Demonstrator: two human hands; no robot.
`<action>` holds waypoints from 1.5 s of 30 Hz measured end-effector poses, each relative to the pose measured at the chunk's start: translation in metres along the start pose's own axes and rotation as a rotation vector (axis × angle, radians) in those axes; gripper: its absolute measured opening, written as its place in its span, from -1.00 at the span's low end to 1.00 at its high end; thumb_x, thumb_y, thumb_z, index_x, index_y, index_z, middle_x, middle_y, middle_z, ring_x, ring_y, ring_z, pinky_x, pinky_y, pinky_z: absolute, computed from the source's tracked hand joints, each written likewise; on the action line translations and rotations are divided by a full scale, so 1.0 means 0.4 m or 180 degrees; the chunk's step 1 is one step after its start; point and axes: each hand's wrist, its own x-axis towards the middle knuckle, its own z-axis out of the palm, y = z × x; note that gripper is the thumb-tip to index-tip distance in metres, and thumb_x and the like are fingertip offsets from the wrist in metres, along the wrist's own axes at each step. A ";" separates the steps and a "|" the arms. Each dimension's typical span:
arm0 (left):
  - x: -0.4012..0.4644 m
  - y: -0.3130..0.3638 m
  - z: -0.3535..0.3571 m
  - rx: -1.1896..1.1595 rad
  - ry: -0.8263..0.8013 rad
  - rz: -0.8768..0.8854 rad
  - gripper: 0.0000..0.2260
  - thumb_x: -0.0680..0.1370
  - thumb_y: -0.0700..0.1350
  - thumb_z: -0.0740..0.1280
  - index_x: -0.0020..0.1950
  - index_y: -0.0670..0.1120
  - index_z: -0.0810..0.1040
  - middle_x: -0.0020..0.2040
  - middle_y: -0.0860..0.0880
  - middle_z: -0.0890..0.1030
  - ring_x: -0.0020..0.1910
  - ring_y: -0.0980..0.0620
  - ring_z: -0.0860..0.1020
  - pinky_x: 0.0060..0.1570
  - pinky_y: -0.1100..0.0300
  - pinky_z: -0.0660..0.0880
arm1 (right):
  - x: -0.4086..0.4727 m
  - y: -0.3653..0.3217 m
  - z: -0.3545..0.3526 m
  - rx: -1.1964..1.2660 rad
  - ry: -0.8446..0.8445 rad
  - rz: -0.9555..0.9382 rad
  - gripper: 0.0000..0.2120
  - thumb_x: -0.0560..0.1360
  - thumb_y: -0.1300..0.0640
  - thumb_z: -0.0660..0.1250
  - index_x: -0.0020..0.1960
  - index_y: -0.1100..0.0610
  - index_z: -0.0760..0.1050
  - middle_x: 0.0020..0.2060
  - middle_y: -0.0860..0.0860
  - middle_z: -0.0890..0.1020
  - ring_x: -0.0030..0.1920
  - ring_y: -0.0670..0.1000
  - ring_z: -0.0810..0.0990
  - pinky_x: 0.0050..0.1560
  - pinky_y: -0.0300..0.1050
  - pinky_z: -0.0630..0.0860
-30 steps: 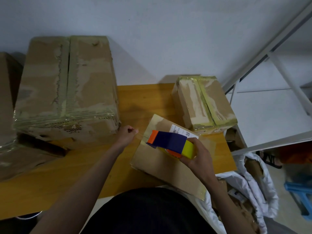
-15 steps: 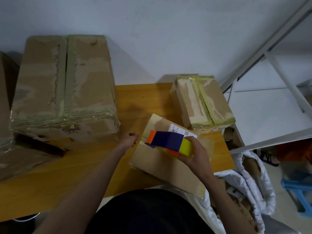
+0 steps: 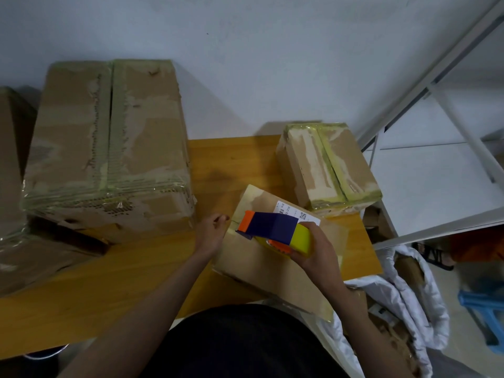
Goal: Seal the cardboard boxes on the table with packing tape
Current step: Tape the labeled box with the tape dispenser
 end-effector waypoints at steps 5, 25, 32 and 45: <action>-0.034 0.057 -0.004 -0.0356 -0.0019 -0.0048 -0.86 0.56 0.01 0.44 -0.05 -0.04 0.72 -0.18 0.06 0.69 -0.15 0.13 0.62 -0.12 0.11 0.56 | -0.001 0.001 0.010 0.0104 0.0019 0.0022 -0.43 0.39 -0.10 0.57 0.28 -0.17 0.35 0.21 -0.11 0.57 0.18 -0.05 0.57 -0.01 -0.01 0.57; 0.050 0.123 -0.004 0.0528 0.0112 0.0084 -0.85 0.60 -0.08 0.40 0.06 -0.10 0.72 -0.09 -0.02 0.69 -0.11 0.11 0.57 -0.19 0.26 0.39 | 0.038 -0.034 0.036 0.0051 0.0197 0.0016 -0.41 0.41 -0.06 0.60 0.29 -0.07 0.35 0.21 -0.05 0.57 0.17 -0.02 0.55 0.02 0.02 0.58; 0.050 0.104 -0.004 0.0542 0.0240 0.0269 -0.83 0.57 -0.04 0.42 0.00 -0.12 0.72 -0.14 -0.03 0.66 -0.12 0.01 0.58 -0.18 0.19 0.36 | -0.034 0.023 -0.038 0.0135 0.0408 0.0210 -0.38 0.37 0.00 0.62 0.27 -0.20 0.33 0.20 -0.07 0.57 0.17 -0.02 0.54 0.01 -0.03 0.52; -0.008 0.097 0.035 0.1866 -0.0030 0.1416 -0.59 0.70 -0.11 0.12 0.56 -0.11 0.30 0.57 -0.06 0.26 0.49 -0.12 0.31 0.36 -0.05 0.39 | -0.122 0.097 -0.089 0.0097 0.0478 0.0427 -0.42 0.41 0.18 0.59 0.34 0.07 0.41 0.23 0.03 0.53 0.22 0.07 0.49 0.09 0.00 0.45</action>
